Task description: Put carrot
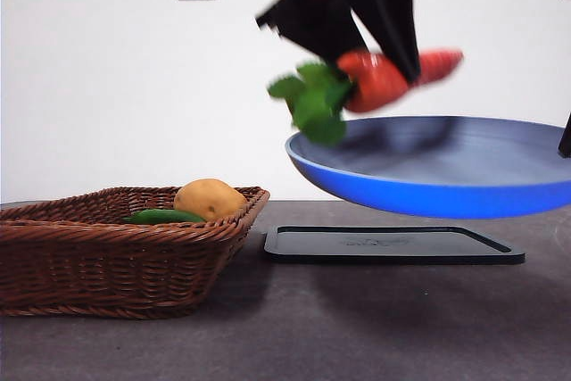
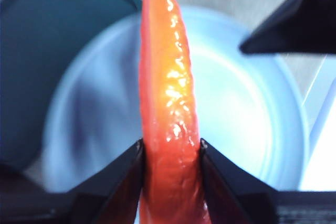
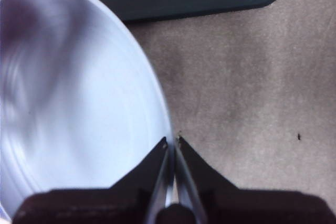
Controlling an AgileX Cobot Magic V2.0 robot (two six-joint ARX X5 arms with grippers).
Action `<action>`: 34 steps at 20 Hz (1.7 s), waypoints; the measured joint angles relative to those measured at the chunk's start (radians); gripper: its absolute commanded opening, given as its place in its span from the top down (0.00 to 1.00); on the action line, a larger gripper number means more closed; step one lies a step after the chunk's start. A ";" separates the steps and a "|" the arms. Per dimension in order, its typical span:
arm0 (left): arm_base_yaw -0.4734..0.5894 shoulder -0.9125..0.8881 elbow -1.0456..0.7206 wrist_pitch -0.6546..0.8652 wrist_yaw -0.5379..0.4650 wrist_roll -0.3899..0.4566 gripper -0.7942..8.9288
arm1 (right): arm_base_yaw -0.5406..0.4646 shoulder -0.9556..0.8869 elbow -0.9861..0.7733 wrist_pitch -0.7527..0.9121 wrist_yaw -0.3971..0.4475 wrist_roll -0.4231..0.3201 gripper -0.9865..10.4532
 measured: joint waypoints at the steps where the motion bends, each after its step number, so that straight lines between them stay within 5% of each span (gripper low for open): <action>1: -0.007 0.026 0.000 -0.001 0.000 0.000 0.79 | 0.000 0.000 0.000 0.000 0.000 0.000 0.91; 4: -0.017 0.055 -0.002 -0.025 0.000 0.000 0.77 | 0.000 0.000 0.000 0.000 0.000 0.000 0.91; 7: -0.021 0.047 -0.002 -0.025 -0.008 0.001 0.65 | 0.000 0.000 0.000 0.000 -0.002 0.000 0.91; 15: -0.022 0.017 -0.001 -0.043 0.047 0.001 0.65 | 0.000 0.039 0.000 0.001 0.001 0.032 0.91; 20: -0.022 -0.092 0.123 -0.219 0.047 0.025 0.65 | -0.045 0.296 0.061 0.058 0.002 0.035 0.91; 25: -0.022 -0.119 0.230 -0.509 0.045 0.050 0.65 | -0.085 0.583 0.305 0.097 0.001 0.035 0.91; 34: -0.022 -0.121 0.231 -0.505 0.008 0.053 0.65 | -0.097 0.933 0.641 0.110 0.002 0.035 0.91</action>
